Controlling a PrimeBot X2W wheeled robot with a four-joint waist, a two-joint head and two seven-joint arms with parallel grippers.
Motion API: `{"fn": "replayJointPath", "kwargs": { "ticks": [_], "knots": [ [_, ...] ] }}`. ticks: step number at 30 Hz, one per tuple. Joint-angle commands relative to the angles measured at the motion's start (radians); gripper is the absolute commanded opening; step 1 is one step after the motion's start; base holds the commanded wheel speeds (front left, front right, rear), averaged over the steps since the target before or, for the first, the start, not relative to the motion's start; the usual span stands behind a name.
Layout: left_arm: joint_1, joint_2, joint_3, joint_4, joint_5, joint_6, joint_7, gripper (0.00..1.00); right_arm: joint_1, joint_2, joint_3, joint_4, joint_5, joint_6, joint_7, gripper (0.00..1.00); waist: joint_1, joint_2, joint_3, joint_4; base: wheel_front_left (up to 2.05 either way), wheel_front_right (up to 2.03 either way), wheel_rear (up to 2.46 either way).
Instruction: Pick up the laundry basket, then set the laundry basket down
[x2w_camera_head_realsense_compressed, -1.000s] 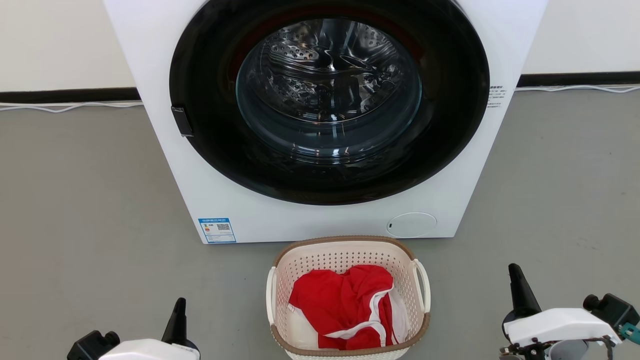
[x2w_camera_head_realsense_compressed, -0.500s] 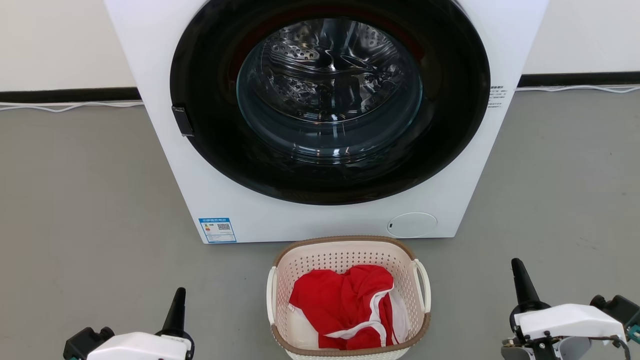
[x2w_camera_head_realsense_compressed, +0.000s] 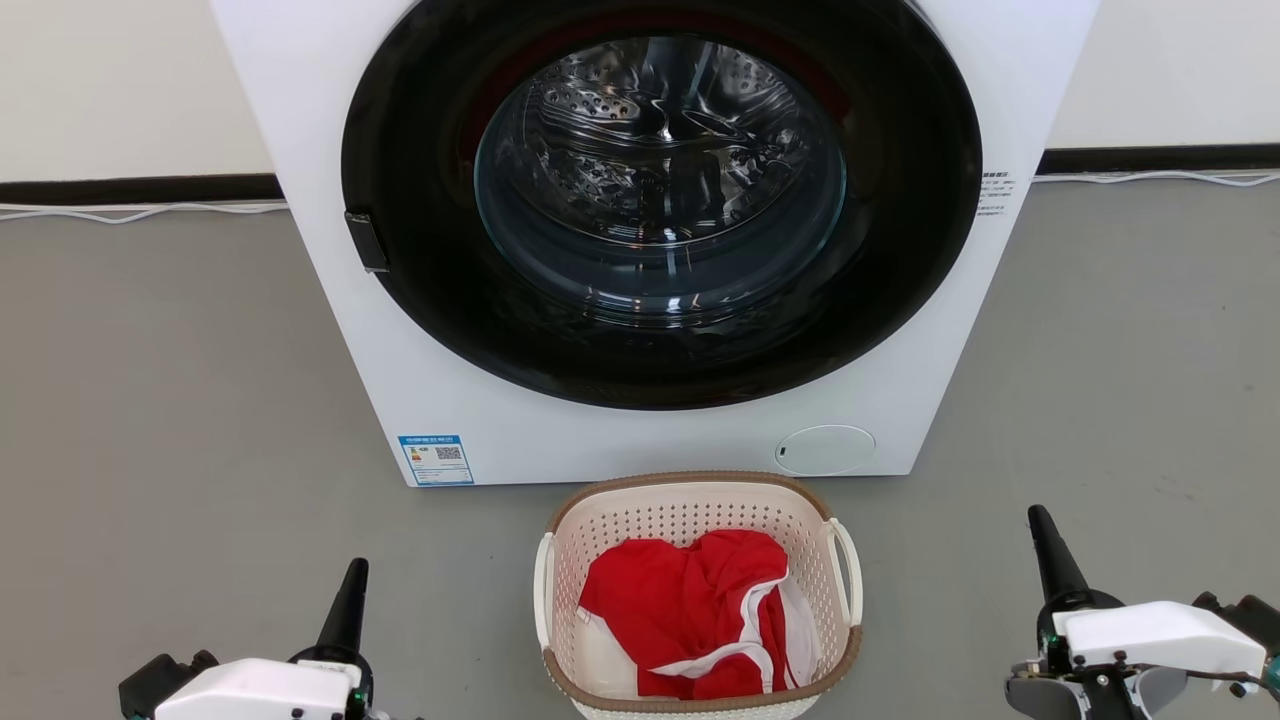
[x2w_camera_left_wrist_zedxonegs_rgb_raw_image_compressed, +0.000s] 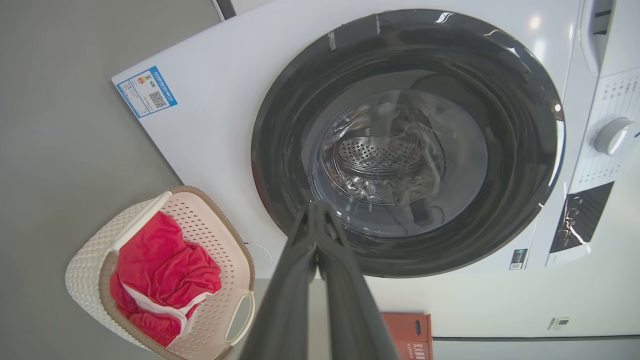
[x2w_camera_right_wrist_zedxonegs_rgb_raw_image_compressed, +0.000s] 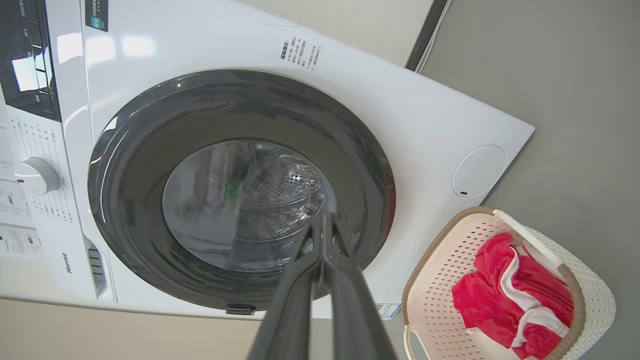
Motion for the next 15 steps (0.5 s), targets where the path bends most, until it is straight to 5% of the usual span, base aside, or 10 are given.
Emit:
{"fn": "replayJointPath", "kwargs": {
  "ticks": [1, 15],
  "knots": [
    [-0.059, 0.013, 0.028, -0.033, -0.022, -0.01, 0.005, 0.0, -0.019, -0.005, 0.012, -0.039, 0.03, 0.006, 0.012, 0.0, 0.0, 0.0, 0.0, 0.0, 0.0, 0.0, 0.0],
    [-0.067, 0.015, 0.045, -0.059, -0.164, -0.031, 0.046, 0.0, -0.017, -0.005, 0.002, -0.075, 0.202, 0.007, 0.053, 0.0, 0.0, 0.0, 0.0, 0.002, 0.0, 0.0, 0.0]
  ]
}}
